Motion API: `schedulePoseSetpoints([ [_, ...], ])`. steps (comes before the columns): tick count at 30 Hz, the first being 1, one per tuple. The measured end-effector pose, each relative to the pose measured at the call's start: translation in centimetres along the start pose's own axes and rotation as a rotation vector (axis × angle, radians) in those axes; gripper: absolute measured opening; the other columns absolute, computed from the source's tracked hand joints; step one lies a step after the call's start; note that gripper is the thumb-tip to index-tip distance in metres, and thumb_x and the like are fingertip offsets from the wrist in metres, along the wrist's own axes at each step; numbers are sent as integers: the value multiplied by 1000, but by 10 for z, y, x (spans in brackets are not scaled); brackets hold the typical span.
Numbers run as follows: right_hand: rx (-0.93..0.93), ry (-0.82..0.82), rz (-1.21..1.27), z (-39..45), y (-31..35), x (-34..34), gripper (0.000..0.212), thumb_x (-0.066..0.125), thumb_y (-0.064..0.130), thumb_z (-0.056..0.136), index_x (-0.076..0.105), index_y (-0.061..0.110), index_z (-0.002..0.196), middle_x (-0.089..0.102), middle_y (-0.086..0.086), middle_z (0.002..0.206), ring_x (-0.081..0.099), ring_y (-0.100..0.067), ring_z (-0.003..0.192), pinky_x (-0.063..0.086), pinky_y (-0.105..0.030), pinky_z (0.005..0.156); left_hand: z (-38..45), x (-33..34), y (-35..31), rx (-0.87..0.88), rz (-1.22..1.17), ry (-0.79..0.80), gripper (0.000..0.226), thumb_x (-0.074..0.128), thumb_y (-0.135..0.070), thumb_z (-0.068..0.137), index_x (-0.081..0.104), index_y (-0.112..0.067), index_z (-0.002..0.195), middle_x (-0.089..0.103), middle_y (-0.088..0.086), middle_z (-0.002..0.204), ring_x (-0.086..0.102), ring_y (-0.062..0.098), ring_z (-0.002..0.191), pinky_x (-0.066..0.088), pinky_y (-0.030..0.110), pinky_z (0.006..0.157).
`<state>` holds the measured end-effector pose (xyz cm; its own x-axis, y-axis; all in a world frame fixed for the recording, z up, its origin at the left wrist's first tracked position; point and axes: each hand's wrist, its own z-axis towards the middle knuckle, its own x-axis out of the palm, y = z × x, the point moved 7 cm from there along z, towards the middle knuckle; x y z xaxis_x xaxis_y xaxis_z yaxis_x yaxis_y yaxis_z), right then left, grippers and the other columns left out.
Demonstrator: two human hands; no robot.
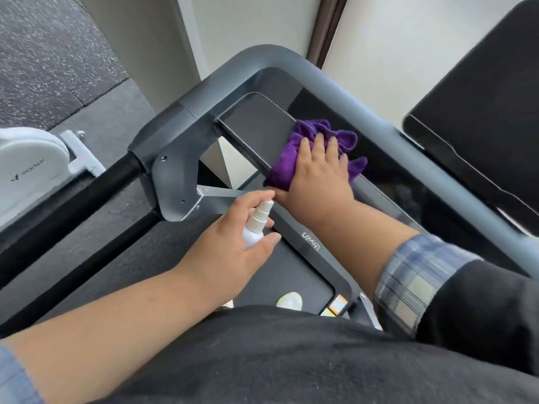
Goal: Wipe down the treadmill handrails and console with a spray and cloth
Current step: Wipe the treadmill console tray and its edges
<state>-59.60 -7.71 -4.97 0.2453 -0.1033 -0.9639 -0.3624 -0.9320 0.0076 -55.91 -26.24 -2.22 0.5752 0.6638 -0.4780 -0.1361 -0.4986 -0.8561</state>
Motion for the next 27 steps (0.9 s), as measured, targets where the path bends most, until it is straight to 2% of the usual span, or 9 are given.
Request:
schedulePoseSetpoints([
  [4, -3, 18, -11, 30, 32, -7, 119, 43, 85, 78, 2, 8, 159, 2, -19, 166, -2, -41, 152, 9, -57, 122, 12, -24, 3, 51, 13, -71, 58, 67, -38, 89, 33, -69, 124, 57, -33, 110, 58, -8, 103, 36, -1, 79],
  [9, 1, 11, -25, -4, 10, 0, 117, 51, 80, 80, 2, 9, 159, 5, -16, 167, 2, -37, 153, 14, -52, 123, 31, -45, 8, 117, -9, -54, 58, 69, -28, 92, 37, -59, 128, 59, -28, 109, 58, -7, 102, 37, 0, 80],
  [13, 79, 19, -112, -36, -2, 16, 115, 49, 80, 81, 4, 8, 158, 9, -17, 166, 7, -39, 153, 18, -51, 122, 38, -60, 22, 132, -18, 22, 53, 66, -35, 91, 37, -58, 128, 59, -26, 107, 60, -2, 100, 39, 3, 81],
  [16, 163, 19, -130, -19, 15, 10, 114, 44, 82, 81, 7, 7, 158, 11, -20, 165, 9, -42, 151, 18, -54, 121, 37, -76, 31, 131, -21, 29, 54, 64, -41, 89, 34, -67, 125, 59, -28, 108, 58, 2, 103, 39, 4, 81],
  [18, 168, 4, -112, 5, 39, 4, 114, 48, 81, 82, 8, 7, 158, 11, -20, 165, 9, -43, 151, 19, -55, 120, 36, -87, 37, 135, -19, 36, 55, 64, -41, 90, 31, -71, 123, 59, -28, 107, 58, 3, 104, 39, 3, 80],
  [23, 111, -7, -45, 75, 104, -12, 114, 54, 75, 84, 2, 8, 159, 4, -19, 166, 2, -42, 152, 13, -56, 122, 34, -102, 47, 126, -19, 54, 54, 62, -46, 85, 32, -73, 121, 60, -25, 105, 55, -6, 107, 34, -2, 80],
  [27, 94, -26, -13, 85, 115, -18, 113, 53, 76, 84, 3, 7, 159, 5, -17, 167, 1, -39, 153, 12, -53, 122, 34, -109, 49, 139, -18, 64, 55, 64, -44, 85, 33, -71, 123, 60, -22, 106, 54, -11, 106, 33, -3, 81],
])
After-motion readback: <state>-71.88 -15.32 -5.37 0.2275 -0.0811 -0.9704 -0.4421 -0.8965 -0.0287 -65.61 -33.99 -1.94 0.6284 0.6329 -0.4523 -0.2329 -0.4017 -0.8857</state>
